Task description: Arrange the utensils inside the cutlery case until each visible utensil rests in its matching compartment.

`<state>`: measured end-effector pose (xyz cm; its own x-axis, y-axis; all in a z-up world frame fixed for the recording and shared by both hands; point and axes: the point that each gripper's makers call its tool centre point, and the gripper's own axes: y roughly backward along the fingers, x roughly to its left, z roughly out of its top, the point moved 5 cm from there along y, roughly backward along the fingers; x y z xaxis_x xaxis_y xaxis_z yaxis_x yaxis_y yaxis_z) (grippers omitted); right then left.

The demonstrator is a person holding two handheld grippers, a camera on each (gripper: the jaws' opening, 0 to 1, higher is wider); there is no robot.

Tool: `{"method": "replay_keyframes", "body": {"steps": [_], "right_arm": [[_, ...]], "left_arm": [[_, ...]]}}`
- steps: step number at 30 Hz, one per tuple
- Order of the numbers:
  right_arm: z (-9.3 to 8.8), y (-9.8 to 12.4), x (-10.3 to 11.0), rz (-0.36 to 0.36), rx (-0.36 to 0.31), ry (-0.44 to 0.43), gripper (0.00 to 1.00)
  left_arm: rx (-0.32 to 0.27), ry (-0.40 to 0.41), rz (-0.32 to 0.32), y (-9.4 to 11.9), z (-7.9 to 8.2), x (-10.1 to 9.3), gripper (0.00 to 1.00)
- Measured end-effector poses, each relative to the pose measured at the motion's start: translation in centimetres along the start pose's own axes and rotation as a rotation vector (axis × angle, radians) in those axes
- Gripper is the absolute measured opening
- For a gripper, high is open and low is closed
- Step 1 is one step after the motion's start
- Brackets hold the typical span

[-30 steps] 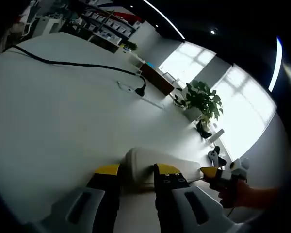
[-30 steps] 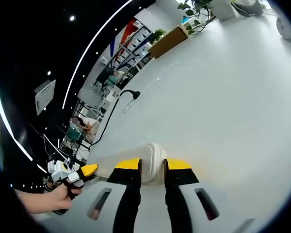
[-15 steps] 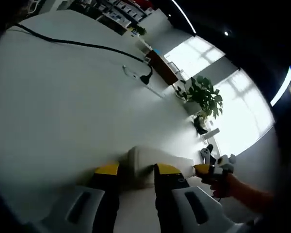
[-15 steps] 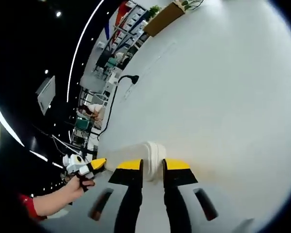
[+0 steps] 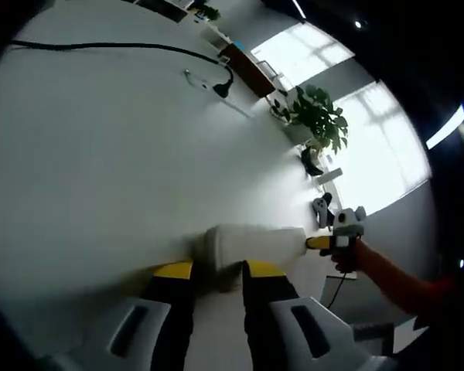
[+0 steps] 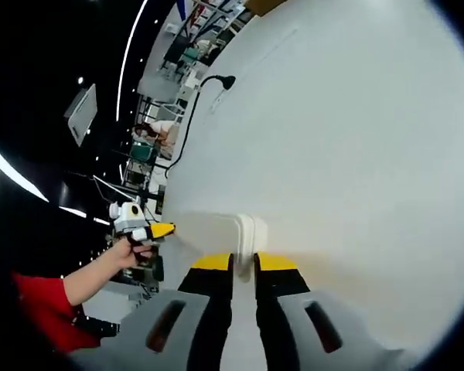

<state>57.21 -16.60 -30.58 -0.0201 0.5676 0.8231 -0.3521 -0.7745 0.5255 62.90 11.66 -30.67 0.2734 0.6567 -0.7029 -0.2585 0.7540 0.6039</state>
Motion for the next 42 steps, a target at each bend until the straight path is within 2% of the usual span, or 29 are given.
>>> {"method": "replay_keyframes", "body": {"steps": [1, 3, 6, 7, 8, 9, 11, 12, 14, 16, 18, 23, 24, 26, 28, 29, 30, 31, 33, 35, 37, 40, 42], "right_arm": [[0.1, -0.2, -0.2, -0.003, -0.015, 0.013, 0.08], [0.0, -0.2, -0.1, 0.0, -0.005, 0.023, 0.09], [0.0, -0.4, 0.0, -0.017, -0.002, 0.038, 0.1], [0.0, -0.4, 0.0, -0.017, -0.002, 0.034, 0.1], [0.7, -0.7, -0.4, -0.047, -0.046, 0.039, 0.09], [0.4, -0.5, -0.2, -0.023, -0.012, 0.06, 0.09], [0.4, -0.4, -0.1, -0.024, -0.014, 0.049, 0.08], [0.4, -0.3, -0.1, -0.026, -0.018, 0.082, 0.08], [0.2, -0.2, -0.1, -0.028, -0.008, 0.005, 0.08], [0.1, -0.2, -0.1, -0.024, -0.01, 0.053, 0.08], [0.0, -0.2, -0.2, -0.015, -0.01, 0.012, 0.08], [0.0, -0.2, -0.1, -0.021, 0.005, 0.036, 0.1], [0.1, -0.2, -0.1, -0.019, 0.0, 0.039, 0.1], [1.1, -0.3, -0.1, -0.013, -0.071, 0.071, 0.11], [1.7, -0.2, 0.2, 0.014, -0.096, 0.059, 0.13], [2.0, -0.2, 0.0, 0.012, -0.098, 0.033, 0.09], [1.8, -0.1, -0.5, -0.028, -0.076, 0.055, 0.06], [1.9, -0.3, -0.2, 0.002, -0.069, 0.07, 0.06], [1.8, -0.5, -0.2, 0.003, -0.057, 0.07, 0.06], [1.9, -0.6, -0.3, 0.009, -0.06, 0.114, 0.06], [1.8, -0.5, -0.2, 0.001, -0.055, 0.067, 0.04], [1.6, -0.5, -0.3, 0.0, -0.068, 0.128, 0.03], [1.7, -0.7, -0.4, -0.019, -0.065, 0.096, 0.0]], "left_arm": [[-0.008, 0.003, -0.002, 0.1, -0.2, 0.0, 0.23], [-0.015, 0.031, -0.007, 0.1, -0.2, 0.3, 0.23], [-0.013, 0.032, -0.009, -0.1, 0.1, 0.3, 0.22], [-0.005, 0.052, 0.023, -0.3, 0.0, 0.5, 0.21], [0.006, 0.061, 0.006, -0.8, -0.1, 0.2, 0.21], [0.0, 0.035, 0.004, -0.8, 0.2, 0.1, 0.21], [-0.001, 0.034, 0.007, -0.6, 0.2, 0.0, 0.21], [0.003, 0.043, 0.011, -0.6, 0.2, 0.1, 0.21], [0.021, 0.035, 0.024, -0.7, 0.4, -0.1, 0.2], [0.026, 0.052, 0.021, -0.6, 0.3, 0.0, 0.2], [0.026, 0.04, 0.021, -0.5, 0.2, 0.0, 0.2], [0.021, 0.072, 0.014, -0.5, 0.4, 0.4, 0.21], [0.021, 0.068, 0.014, -0.4, 0.4, 0.4, 0.21], [0.026, 0.069, 0.019, -0.5, 0.5, 0.4, 0.21], [0.031, 0.059, 0.023, -0.4, 0.6, 0.4, 0.21], [0.032, 0.061, 0.024, -0.4, 0.6, 0.5, 0.21], [0.032, 0.062, 0.026, -0.4, 0.6, 0.5, 0.21], [0.033, 0.058, 0.027, -0.4, 0.6, 0.5, 0.21], [0.036, 0.057, 0.031, -0.4, 0.7, 0.4, 0.21], [0.04, 0.036, 0.042, -0.4, 0.7, 0.3, 0.21], [0.05, 0.02, 0.06, -0.5, 0.9, 0.3, 0.22], [0.049, 0.026, 0.063, -0.4, 0.6, 0.3, 0.22], [0.049, 0.028, 0.063, -0.3, 0.5, 0.4, 0.22]]}}
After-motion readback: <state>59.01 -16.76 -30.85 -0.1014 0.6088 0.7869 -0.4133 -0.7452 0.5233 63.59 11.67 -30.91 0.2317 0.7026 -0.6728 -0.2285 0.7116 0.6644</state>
